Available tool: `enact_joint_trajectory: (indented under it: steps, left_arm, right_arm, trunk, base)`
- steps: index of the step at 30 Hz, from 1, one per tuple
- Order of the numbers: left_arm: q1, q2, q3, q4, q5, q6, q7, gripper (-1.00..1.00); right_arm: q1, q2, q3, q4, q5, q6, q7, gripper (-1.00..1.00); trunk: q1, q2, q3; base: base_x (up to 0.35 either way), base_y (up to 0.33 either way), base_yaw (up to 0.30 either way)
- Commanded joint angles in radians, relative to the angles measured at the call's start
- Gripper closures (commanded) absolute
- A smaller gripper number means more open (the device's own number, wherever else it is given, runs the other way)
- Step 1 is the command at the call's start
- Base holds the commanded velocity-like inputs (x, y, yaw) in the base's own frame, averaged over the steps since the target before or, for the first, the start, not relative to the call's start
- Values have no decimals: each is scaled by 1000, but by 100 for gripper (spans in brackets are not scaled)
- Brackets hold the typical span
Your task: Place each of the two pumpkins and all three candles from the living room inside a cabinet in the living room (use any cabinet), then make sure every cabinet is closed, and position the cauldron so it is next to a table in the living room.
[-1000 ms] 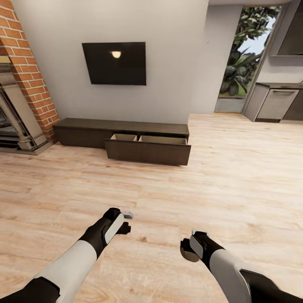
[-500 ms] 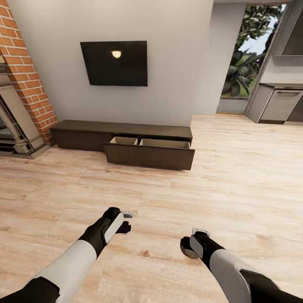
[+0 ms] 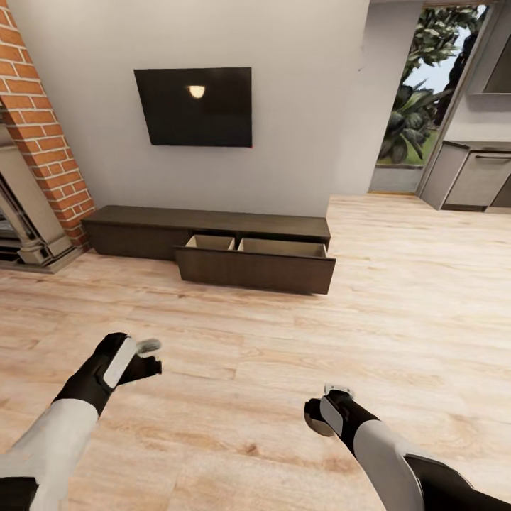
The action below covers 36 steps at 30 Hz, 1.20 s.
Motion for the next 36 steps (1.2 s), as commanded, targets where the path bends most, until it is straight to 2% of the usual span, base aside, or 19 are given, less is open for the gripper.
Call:
enact_joint_trajectory:
  steps: [1, 2, 3, 5, 10, 24, 26, 28, 31, 33, 36]
  left_arm:
    - [2, 54, 50, -79, -3, 23, -7, -100]
    - [5, 77, 80, -150, -5, 23, -15, -100]
    - [7, 87, 91, -184, -5, 23, -18, -100]
    - [13, 129, 118, -282, -6, 23, -26, -100]
    - [17, 161, 140, -334, -8, 23, -30, -100]
    - [17, 176, 148, -288, -8, 23, -38, -100]
    - [17, 205, 158, -252, 7, 23, -58, -100]
    - [17, 239, 193, -234, 39, 23, -94, -100]
    - [19, 270, 220, -226, 55, 23, -116, -100]
    - [19, 282, 226, -230, 59, 23, -123, -100]
    - [19, 281, 227, -237, 60, 23, -125, -100]
  right_arm:
    - [0, 1, -5, -2, 1, 5, -2, 100]
    - [-1, 1, -5, -3, 1, 5, -2, 100]
    - [-1, 0, -5, -3, 1, 5, -2, 100]
    - [-1, 0, -4, -4, 1, 5, -3, 100]
    - [0, 1, -2, -4, 1, 6, -3, 100]
    - [0, 7, -1, -2, -1, 4, -4, 100]
    - [0, 10, 0, -2, -1, 4, -3, 100]
    - [0, 10, 0, -2, 0, 4, -3, 100]
    - [0, 15, 1, -3, 0, 4, -3, 100]
    - [-1, 25, 3, -6, 0, 4, -4, 100]
    - [-1, 37, 3, -21, 1, 5, -4, 100]
  trunk:
    - [0, 0, -1]
    - [0, 0, -1]
    - [0, 0, -1]
    - [0, 0, -1]
    - [0, 0, -1]
    - [0, 0, -1]
    - [0, 0, -1]
    - [0, 0, -1]
    - [0, 0, -1]
    - [0, 0, -1]
    - [0, 0, -1]
  base:
    - [23, 7, 0]
    - [15, 4, 0]
    - [12, 4, 0]
    - [6, 2, 0]
    - [44, 1, 0]
    - [293, 0, 0]
    - [331, 0, 0]
    - [332, 0, 0]
    - [332, 0, 0]
    - [312, 0, 0]
    - [302, 0, 0]
